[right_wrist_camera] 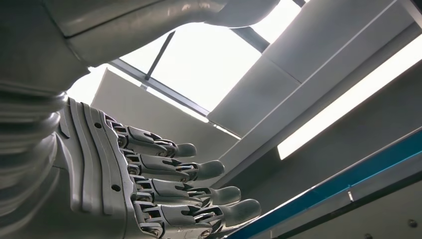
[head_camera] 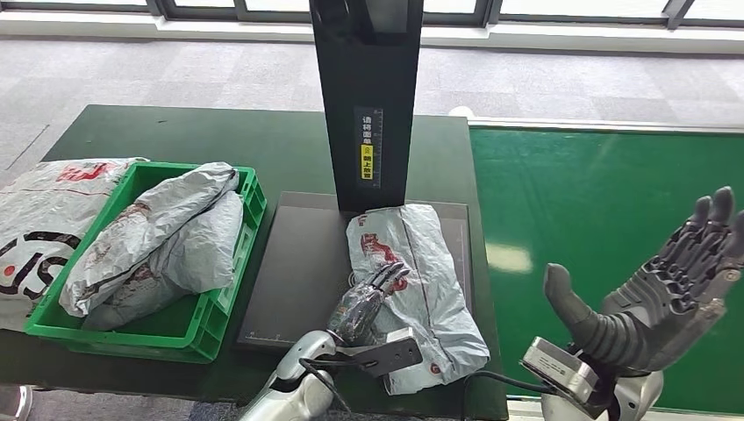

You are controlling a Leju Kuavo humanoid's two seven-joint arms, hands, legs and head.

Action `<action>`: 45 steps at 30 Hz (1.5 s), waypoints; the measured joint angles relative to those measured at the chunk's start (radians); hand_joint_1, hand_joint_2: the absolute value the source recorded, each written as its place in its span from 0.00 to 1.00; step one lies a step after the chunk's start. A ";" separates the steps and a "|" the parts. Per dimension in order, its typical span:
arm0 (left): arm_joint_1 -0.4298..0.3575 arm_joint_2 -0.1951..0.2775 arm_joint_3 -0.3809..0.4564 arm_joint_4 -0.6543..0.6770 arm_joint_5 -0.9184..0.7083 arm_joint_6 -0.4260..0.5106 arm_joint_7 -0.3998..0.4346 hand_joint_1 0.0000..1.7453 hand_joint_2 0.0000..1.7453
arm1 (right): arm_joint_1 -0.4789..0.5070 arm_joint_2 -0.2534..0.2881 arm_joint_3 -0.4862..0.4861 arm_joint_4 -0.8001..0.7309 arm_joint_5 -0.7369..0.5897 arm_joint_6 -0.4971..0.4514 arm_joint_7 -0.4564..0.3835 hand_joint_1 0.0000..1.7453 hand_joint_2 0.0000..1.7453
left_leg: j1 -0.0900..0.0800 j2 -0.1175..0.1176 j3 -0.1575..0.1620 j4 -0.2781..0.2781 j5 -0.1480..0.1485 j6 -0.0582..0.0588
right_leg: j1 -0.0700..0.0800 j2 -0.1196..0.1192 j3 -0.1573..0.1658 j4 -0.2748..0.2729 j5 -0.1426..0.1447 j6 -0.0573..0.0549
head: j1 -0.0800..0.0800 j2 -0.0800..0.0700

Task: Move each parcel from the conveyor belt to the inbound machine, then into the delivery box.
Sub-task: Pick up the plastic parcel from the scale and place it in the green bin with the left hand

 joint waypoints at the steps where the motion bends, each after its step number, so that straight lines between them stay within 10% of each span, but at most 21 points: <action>1: -0.005 -0.001 -0.003 0.010 -0.005 0.001 0.005 0.49 1.00 | 0.000 0.000 0.000 0.000 -0.001 0.000 0.000 0.00 1.00 | 0.000 0.000 0.000 0.000 0.000 0.000 | 0.000 0.000 0.000 0.000 0.000 0.000 | 0.000 0.000; 3: -0.016 -0.004 -0.010 0.030 -0.030 0.004 0.032 0.99 1.00 | 0.000 0.000 0.000 0.000 -0.001 0.000 0.000 0.00 1.00 | 0.000 0.000 0.001 0.000 0.000 0.000 | 0.000 0.000 0.000 0.000 0.000 0.000 | 0.000 0.000; 4: -0.022 -0.006 -0.015 0.040 -0.052 0.005 0.058 1.00 1.00 | 0.000 0.000 0.000 0.000 -0.002 0.000 0.000 0.00 1.00 | 0.000 0.000 0.001 0.000 0.000 0.000 | 0.000 0.000 0.000 0.000 0.000 0.000 | 0.000 0.000; 33: -0.087 -0.024 -0.078 0.140 -0.370 0.057 0.349 1.00 1.00 | 0.000 0.000 0.000 0.000 -0.014 0.000 0.000 0.00 1.00 | 0.000 0.000 -0.007 0.000 0.000 0.000 | 0.000 -0.001 0.001 0.000 0.000 0.000 | 0.000 0.000; 45: 0.010 0.012 -0.035 -0.197 -0.348 0.444 0.229 1.00 1.00 | 0.006 0.001 -0.032 0.000 -0.017 0.000 0.000 0.00 1.00 | 0.000 -0.002 -0.009 0.000 0.000 0.000 | 0.000 -0.002 -0.001 0.000 0.000 0.000 | 0.000 0.000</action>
